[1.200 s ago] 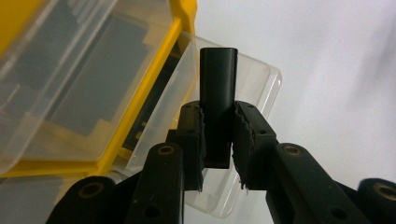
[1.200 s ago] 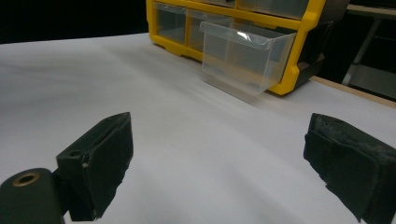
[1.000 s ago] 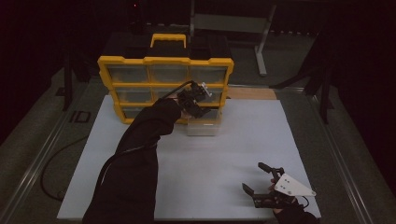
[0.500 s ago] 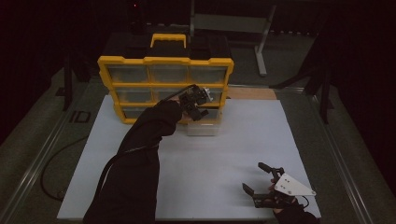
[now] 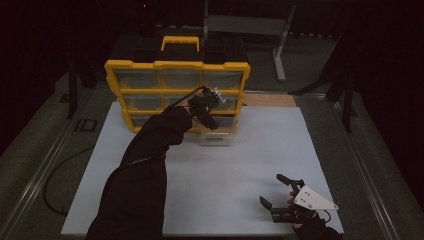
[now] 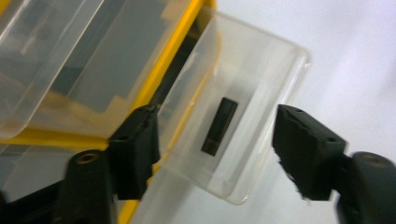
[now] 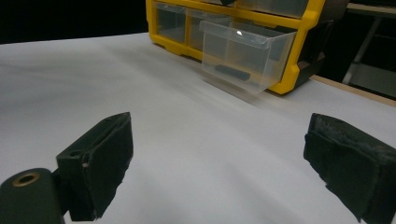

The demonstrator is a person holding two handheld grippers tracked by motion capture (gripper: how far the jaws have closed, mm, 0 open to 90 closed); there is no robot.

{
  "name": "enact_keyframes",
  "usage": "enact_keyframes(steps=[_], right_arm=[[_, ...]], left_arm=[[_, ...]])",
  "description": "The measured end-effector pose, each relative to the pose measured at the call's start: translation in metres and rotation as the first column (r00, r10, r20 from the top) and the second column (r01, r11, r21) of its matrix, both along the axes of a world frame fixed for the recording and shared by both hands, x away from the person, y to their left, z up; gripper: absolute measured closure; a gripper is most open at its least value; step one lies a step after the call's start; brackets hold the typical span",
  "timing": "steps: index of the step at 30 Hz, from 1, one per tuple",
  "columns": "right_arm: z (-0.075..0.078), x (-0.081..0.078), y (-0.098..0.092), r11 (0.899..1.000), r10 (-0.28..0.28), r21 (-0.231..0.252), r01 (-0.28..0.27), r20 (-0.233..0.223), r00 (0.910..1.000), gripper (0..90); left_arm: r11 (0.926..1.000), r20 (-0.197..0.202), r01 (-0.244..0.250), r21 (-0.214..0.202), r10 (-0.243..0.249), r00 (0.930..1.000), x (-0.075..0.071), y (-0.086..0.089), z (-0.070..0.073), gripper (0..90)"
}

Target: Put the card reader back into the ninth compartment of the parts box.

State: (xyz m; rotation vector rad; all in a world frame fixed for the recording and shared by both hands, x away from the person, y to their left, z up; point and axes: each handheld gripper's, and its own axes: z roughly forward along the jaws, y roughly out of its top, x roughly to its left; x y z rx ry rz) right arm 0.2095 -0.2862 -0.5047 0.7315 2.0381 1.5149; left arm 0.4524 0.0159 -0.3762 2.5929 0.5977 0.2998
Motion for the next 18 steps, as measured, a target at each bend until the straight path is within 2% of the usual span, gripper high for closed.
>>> enact_keyframes(steps=[4, 9, 10, 11, 12, 14, 16, 18], right_arm=[[0.000, 0.001, 0.000, 1.000, -0.001, 0.001, 0.001, 0.000, 1.0000, 8.4], [0.000, 0.000, 0.000, 1.000, -0.005, 0.001, 0.005, -0.002, 1.0000, 8.4], [0.000, 0.001, 0.000, 1.000, -0.003, 0.001, 0.003, -0.002, 1.0000, 8.4], [0.000, 0.001, 0.000, 1.000, -0.002, 0.003, 0.002, -0.002, 1.0000, 8.5], [0.000, 0.001, 0.000, 1.000, -0.003, 0.003, 0.003, -0.001, 1.0000, 8.4], [0.000, 0.001, 0.000, 1.000, -0.005, 0.002, 0.005, -0.002, 1.0000, 8.4], [0.000, 0.001, 0.000, 1.000, -0.008, 0.001, 0.008, -0.002, 1.0000, 8.4], [0.000, 0.001, 0.000, 1.000, -0.007, -0.001, 0.007, -0.004, 1.0000, 8.4]], left_arm=[[1.0000, -0.022, -0.003, 0.001, 0.003, 0.9998, -0.002, 0.001, 0.002, 25.3], [0.9999, -0.013, 0.012, -0.007, -0.012, 0.9998, -0.006, 0.004, 0.004, 14.8], [0.9998, -0.014, 0.018, -0.005, -0.018, 0.9997, -0.007, 0.005, 0.004, 10.9], [0.9994, -0.042, 0.028, -0.020, -0.029, 0.9987, -0.007, 0.007, 0.005, 7.6], [0.9995, -0.033, 0.027, -0.019, -0.027, 0.9991, -0.007, 0.009, 0.005, 3.2], [0.9997, -0.029, 0.016, -0.021, -0.016, 0.9995, -0.007, 0.010, 0.005, 3.0], [0.9983, -0.045, 0.024, -0.054, -0.026, 0.9986, -0.006, 0.016, 0.007, 0.8], [0.9983, -0.032, 0.016, -0.055, -0.018, 0.9993, -0.007, 0.019, 0.008, 0.4]])
